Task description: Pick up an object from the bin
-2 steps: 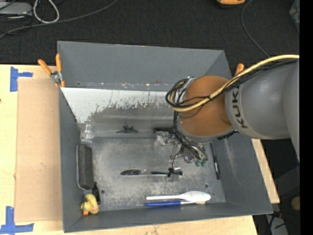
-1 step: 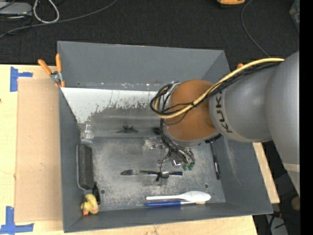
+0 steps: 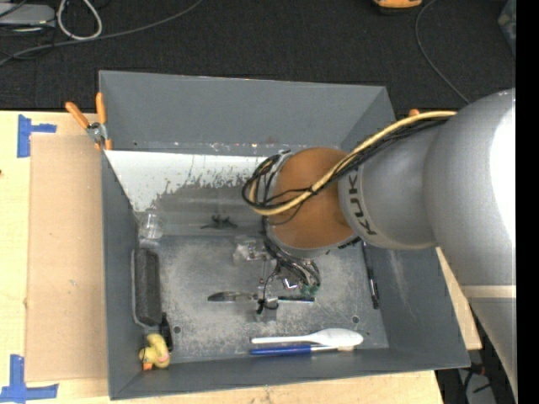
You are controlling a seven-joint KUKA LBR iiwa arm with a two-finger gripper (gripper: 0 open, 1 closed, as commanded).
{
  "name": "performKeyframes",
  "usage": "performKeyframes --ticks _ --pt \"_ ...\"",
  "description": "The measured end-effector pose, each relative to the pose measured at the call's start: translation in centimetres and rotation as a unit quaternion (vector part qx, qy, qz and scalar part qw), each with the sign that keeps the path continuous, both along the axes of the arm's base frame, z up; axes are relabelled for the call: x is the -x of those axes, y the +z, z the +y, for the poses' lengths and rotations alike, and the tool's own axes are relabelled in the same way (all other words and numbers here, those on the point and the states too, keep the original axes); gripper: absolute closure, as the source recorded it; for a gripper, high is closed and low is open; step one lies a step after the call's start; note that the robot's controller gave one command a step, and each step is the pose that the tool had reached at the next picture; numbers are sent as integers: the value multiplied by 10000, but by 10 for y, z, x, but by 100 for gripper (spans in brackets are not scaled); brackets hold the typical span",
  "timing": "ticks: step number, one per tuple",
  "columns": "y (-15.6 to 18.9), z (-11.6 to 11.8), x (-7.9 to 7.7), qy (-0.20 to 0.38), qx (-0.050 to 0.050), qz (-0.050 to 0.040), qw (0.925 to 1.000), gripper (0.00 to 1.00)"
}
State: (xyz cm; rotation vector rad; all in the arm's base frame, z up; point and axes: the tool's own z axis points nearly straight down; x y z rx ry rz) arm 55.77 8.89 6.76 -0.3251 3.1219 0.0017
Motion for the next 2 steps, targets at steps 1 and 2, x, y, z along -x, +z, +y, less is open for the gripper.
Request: performKeyframes --ticks 1,2 --pt "2 -37 7 467 -5 25 9989 100" --pt "2 -37 7 466 -6 25 9989 100"
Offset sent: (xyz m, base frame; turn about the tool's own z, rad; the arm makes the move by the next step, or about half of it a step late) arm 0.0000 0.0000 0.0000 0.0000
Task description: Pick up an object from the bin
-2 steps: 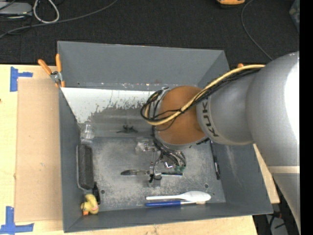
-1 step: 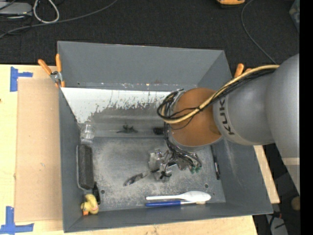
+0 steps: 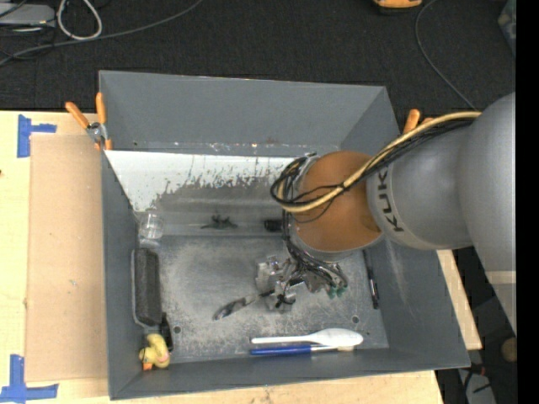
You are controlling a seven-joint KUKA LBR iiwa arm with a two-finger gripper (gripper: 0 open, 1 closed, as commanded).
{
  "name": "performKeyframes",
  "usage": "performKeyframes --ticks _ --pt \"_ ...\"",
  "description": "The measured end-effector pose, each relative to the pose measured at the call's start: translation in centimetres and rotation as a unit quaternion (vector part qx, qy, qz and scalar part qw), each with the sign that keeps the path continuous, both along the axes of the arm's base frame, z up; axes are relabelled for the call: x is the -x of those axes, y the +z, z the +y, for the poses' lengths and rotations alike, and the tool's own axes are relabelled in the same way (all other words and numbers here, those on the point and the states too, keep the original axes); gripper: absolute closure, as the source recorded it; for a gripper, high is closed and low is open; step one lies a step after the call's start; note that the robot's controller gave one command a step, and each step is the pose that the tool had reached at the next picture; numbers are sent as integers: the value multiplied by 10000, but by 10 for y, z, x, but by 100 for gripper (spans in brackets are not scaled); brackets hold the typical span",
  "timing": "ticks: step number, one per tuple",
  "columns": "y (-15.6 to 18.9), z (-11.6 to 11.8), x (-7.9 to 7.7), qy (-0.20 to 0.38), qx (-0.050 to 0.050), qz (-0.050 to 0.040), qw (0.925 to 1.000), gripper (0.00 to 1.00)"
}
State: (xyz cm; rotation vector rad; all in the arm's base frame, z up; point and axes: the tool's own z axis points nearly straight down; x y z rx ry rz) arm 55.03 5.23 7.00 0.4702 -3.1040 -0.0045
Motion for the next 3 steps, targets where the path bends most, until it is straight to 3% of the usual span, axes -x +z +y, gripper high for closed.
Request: performKeyframes --ticks 3 --pt "22 1 1 -10 -6 3 10000 100"
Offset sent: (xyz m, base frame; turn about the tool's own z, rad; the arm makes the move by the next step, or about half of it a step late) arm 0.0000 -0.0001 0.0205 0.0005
